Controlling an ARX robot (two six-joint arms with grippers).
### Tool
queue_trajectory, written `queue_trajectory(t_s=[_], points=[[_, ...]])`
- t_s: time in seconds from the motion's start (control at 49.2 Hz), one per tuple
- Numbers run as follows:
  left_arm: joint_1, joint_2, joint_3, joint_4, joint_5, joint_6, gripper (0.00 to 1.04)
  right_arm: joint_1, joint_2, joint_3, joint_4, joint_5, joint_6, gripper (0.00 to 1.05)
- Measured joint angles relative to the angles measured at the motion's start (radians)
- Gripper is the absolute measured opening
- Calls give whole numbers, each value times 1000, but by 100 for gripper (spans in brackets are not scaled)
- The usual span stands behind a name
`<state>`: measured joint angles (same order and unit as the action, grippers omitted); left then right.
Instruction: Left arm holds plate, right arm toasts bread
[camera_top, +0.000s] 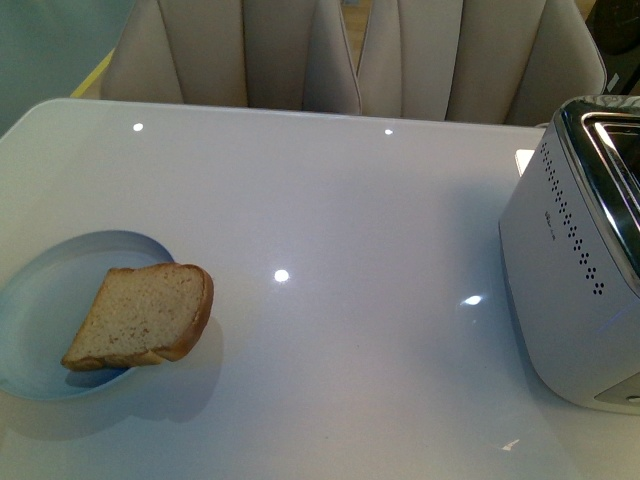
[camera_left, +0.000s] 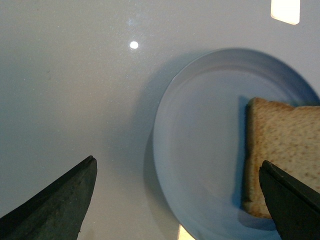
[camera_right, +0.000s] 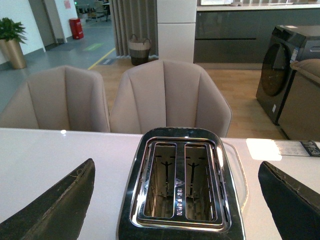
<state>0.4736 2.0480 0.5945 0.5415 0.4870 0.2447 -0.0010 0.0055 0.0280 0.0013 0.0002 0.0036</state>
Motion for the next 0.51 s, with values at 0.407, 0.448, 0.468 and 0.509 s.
queue_trajectory(t_s=[0.407,0.448,0.468,0.509], points=[[-47,194,46,82,-53,123,98,0,0,0,0,0,0,96],[-47,207,51,84,-57,129,98,0,0,0,0,0,0,96],[-47,216,54,87,-60,131,98,0,0,0,0,0,0,96],[-46,229,59,89,-64,137,98,0,0,0,0,0,0,96]])
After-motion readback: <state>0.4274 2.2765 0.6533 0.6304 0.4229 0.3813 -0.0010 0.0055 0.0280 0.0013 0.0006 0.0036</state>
